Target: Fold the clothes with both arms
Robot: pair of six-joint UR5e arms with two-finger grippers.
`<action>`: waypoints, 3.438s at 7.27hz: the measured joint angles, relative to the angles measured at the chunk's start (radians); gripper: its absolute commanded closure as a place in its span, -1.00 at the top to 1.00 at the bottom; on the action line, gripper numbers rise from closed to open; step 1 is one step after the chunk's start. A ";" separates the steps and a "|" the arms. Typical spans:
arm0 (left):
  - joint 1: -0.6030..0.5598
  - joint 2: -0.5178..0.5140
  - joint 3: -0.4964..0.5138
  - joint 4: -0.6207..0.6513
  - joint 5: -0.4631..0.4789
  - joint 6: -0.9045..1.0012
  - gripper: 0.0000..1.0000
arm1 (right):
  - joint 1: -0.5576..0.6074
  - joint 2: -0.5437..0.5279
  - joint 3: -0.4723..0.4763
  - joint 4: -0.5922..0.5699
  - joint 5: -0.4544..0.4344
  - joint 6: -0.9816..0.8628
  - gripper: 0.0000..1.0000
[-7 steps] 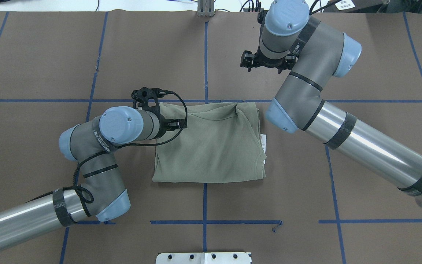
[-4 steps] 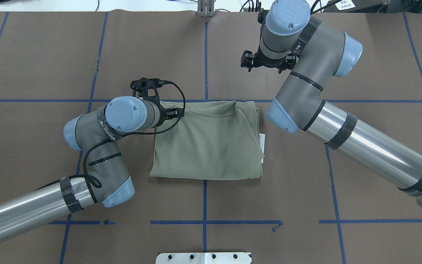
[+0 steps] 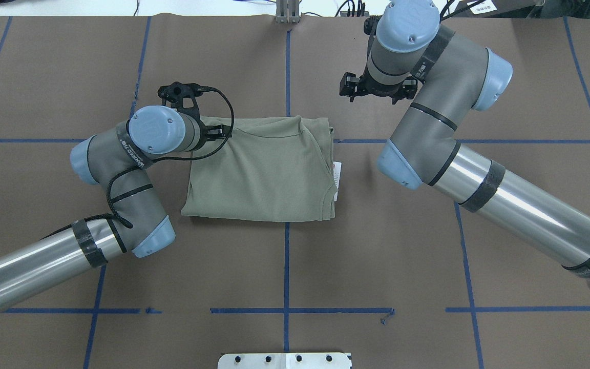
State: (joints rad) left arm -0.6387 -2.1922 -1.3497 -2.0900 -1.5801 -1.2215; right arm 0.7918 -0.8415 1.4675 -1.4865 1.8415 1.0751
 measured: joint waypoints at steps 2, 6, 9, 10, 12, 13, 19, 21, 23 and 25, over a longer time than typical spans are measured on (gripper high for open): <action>-0.067 0.018 -0.115 0.075 -0.080 0.123 1.00 | 0.060 -0.030 0.029 -0.008 0.084 -0.084 1.00; -0.300 0.209 -0.474 0.330 -0.278 0.575 1.00 | 0.393 -0.261 0.105 -0.062 0.324 -0.657 1.00; -0.658 0.391 -0.495 0.356 -0.471 1.141 1.00 | 0.695 -0.369 0.107 -0.284 0.396 -1.211 1.00; -0.771 0.442 -0.471 0.370 -0.529 1.282 1.00 | 0.769 -0.411 0.108 -0.350 0.398 -1.306 1.00; -0.888 0.559 -0.403 0.388 -0.603 1.371 1.00 | 0.829 -0.570 0.111 -0.319 0.394 -1.348 1.00; -0.917 0.580 -0.345 0.405 -0.613 1.379 1.00 | 0.835 -0.636 0.111 -0.268 0.411 -1.348 1.00; -0.951 0.598 -0.241 0.517 -0.792 1.393 1.00 | 0.839 -0.704 0.118 -0.218 0.485 -1.353 1.00; -0.949 0.591 -0.247 0.518 -0.804 1.387 1.00 | 0.839 -0.705 0.119 -0.218 0.484 -1.353 1.00; -0.949 0.591 -0.247 0.514 -0.807 1.384 1.00 | 0.839 -0.705 0.120 -0.218 0.485 -1.354 1.00; -0.948 0.596 -0.260 0.506 -0.803 1.388 1.00 | 0.839 -0.705 0.121 -0.218 0.485 -1.353 1.00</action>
State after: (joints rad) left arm -1.5869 -1.5962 -1.6098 -1.5837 -2.3831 0.1666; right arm 1.6306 -1.5461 1.5881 -1.7042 2.3270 -0.2779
